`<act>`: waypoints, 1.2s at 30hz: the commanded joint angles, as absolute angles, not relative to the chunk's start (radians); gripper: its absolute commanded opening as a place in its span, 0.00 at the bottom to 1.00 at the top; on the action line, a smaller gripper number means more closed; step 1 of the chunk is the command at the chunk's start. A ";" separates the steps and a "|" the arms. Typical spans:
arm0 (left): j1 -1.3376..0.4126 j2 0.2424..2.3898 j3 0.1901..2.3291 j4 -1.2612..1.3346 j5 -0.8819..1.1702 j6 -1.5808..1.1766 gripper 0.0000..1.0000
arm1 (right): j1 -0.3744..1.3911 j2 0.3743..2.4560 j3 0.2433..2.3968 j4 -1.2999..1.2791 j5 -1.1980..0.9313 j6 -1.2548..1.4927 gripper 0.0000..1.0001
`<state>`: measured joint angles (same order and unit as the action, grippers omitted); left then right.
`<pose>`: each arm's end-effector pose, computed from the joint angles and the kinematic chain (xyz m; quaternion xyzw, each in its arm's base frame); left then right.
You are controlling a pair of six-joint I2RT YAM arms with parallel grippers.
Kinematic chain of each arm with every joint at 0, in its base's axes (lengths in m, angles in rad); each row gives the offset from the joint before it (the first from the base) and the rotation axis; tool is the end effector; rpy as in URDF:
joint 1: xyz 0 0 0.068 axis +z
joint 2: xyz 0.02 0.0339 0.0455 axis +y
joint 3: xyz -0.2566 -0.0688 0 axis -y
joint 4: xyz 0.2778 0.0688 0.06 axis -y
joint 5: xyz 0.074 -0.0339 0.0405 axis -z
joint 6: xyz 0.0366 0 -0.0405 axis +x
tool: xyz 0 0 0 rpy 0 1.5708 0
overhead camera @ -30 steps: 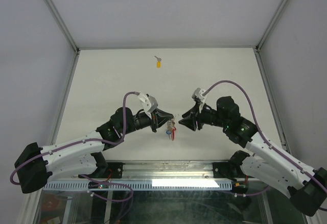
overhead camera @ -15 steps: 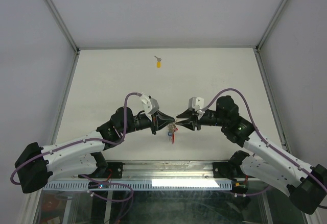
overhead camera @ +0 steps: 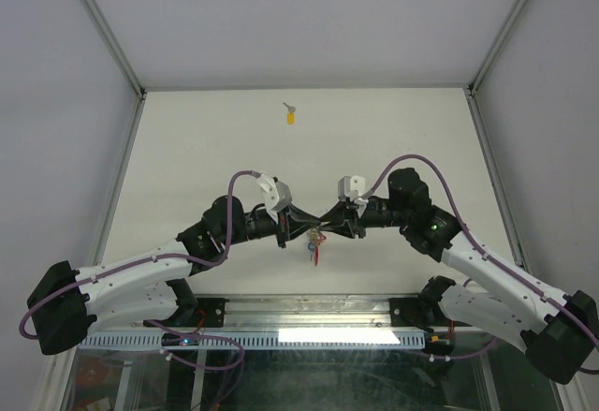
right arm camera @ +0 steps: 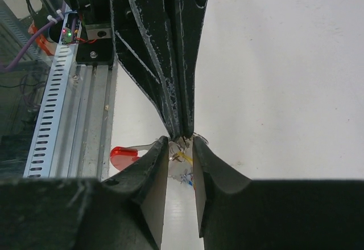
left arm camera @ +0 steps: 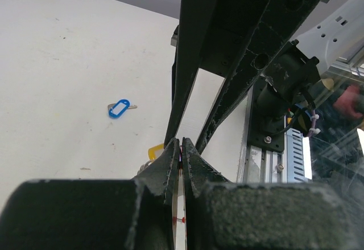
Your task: Put the keys on the keyring
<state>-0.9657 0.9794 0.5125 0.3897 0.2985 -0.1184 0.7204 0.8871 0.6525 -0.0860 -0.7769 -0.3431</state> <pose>0.1394 -0.2205 0.2466 0.3904 0.6200 -0.4400 0.5192 0.1612 0.1757 0.2747 -0.5716 0.5345 0.4032 0.4744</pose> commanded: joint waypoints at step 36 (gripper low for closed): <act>-0.942 0.866 0.608 0.374 0.212 -0.107 0.42 | 0.726 0.889 0.848 -0.310 -0.590 -0.177 0.00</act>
